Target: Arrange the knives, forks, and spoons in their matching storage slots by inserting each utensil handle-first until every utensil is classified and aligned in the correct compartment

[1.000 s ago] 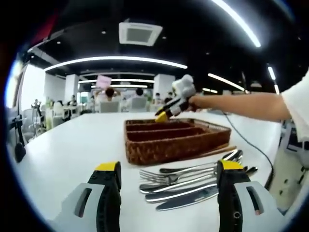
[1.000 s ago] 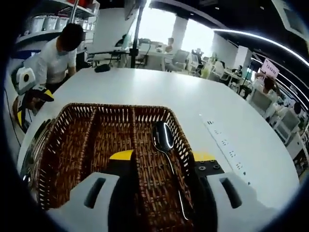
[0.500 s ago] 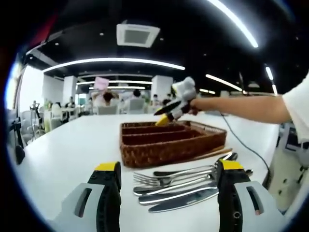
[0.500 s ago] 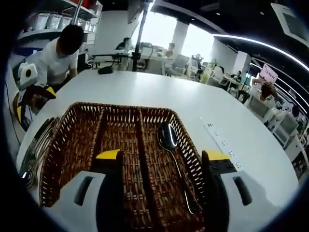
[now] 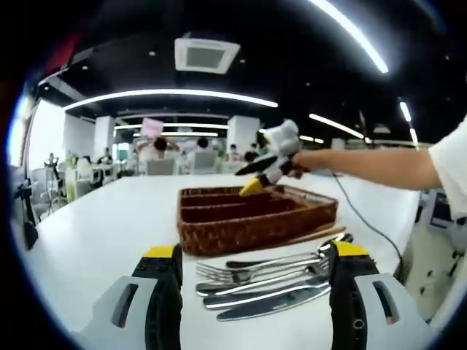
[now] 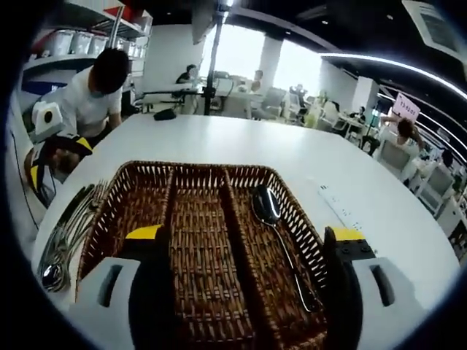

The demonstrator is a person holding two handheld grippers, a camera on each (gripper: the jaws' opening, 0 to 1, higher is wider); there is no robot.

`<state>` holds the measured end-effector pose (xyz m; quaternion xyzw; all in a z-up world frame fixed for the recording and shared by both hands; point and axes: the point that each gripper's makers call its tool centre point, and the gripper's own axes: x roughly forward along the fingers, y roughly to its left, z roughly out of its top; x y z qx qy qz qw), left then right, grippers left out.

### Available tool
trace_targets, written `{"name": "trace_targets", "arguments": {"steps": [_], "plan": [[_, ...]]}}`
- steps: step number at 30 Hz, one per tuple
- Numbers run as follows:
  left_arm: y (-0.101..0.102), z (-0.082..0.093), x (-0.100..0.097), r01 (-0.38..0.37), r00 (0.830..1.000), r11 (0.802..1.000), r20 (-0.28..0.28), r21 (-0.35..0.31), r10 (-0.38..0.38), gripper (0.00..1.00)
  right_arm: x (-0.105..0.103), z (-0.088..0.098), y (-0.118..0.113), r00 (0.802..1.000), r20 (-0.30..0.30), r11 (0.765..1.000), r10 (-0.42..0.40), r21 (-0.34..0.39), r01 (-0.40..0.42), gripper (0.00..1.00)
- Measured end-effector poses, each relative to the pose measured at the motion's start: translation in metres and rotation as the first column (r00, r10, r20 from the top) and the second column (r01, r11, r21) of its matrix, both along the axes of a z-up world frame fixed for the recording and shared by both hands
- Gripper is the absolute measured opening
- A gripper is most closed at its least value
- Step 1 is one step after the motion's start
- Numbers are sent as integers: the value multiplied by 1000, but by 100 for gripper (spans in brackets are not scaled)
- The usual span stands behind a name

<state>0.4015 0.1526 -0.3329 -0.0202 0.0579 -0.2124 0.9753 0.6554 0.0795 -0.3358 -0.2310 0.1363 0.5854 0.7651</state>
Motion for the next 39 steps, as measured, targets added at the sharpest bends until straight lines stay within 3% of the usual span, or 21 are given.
{"name": "trace_targets", "arguments": {"steps": [4, 39], "plan": [[-3, 2, -2, 7, 1000, 1000, 4, 0, -7, 83, -9, -3, -3, 1000, -13, 1000, -1, 6, 2, 100], [-20, 3, -20, 51, 999, 998, 13, -20, -51, 83, -69, 11, -41, 999, -18, 995, -49, 81, 50, 100]]}}
